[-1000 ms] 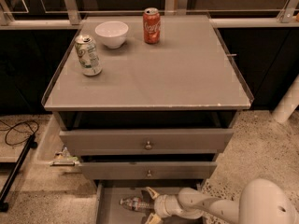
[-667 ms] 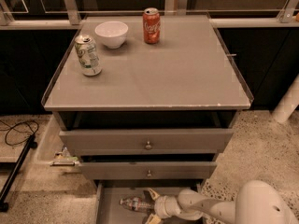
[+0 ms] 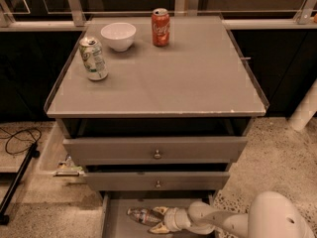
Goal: Pick water bottle from bottom drawer and place on counter
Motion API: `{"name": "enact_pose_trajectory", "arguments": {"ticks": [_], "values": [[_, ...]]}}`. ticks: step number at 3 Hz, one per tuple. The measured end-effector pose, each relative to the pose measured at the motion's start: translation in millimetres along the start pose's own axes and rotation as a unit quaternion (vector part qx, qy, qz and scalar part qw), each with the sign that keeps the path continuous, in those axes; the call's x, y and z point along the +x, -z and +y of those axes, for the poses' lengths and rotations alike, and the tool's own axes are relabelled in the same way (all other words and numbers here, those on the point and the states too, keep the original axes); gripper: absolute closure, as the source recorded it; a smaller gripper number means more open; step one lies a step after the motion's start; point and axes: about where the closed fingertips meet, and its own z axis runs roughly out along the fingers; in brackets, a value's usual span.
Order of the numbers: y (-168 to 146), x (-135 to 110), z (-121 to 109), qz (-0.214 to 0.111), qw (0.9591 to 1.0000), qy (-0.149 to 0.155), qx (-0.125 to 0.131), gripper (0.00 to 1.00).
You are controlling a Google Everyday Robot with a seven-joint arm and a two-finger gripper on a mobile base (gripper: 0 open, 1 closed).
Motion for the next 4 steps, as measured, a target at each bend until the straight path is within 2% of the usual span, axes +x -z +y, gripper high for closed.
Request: {"name": "enact_pose_trajectory", "arguments": {"ticks": [2, 3, 4], "values": [[0, 0, 0, 0.000, 1.0000, 0.000, 0.000, 0.89], [0, 0, 0, 0.000, 1.0000, 0.000, 0.000, 1.00], [6, 6, 11, -0.001, 0.9999, -0.006, -0.013, 1.00]]}}
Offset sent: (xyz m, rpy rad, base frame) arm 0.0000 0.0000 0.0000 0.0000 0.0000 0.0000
